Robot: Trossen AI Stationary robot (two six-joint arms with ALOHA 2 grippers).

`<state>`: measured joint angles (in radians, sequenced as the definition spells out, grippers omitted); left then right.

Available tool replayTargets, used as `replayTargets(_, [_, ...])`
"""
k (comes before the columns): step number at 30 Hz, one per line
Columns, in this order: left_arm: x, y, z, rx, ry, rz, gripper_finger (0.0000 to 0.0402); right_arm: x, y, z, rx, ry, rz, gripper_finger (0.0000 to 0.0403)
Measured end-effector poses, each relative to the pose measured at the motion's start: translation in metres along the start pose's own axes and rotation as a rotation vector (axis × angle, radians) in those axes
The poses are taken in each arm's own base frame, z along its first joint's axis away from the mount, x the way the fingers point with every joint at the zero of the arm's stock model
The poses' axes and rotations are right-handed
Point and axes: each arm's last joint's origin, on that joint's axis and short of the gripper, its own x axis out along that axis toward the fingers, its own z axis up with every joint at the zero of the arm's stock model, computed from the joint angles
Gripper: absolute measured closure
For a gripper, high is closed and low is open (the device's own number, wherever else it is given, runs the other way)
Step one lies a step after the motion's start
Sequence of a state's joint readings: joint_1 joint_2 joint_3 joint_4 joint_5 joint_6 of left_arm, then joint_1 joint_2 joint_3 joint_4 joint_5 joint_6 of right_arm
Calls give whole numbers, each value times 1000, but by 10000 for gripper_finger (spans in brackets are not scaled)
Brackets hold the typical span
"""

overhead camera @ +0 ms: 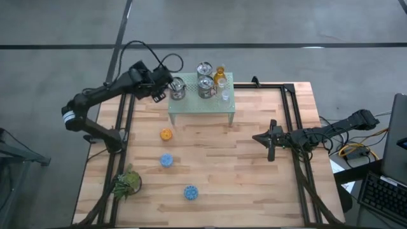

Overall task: Pick & Place candle stick holders
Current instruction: Put the brown scented candle on the shelf

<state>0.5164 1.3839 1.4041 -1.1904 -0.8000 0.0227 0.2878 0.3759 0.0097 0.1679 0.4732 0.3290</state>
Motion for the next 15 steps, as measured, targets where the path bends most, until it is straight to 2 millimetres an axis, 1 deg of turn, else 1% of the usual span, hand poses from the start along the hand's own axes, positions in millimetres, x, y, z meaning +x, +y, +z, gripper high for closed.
replayTargets(4, [20, -15, -14, 97, 73, 64, 57, 0, 0, 0, 1, 0, 0, 394])
replayTargets(7, [30, -21, -22, 122, 107, 169, 82, 0, 0, 0, 1, 0, 0, 394])
replayTargets(9, [33, -23, -26, 130, 117, 194, 114, 0, 0, 0, 1, 0, 0, 394])
replayTargets(11, [33, -23, -28, 125, 116, 205, 157, 0, 0, 0, 1, 0, 0, 394])
replayTargets(15, [30, -19, -28, 56, 80, 209, 262, 0, 0, 0, 1, 0, 0, 394])
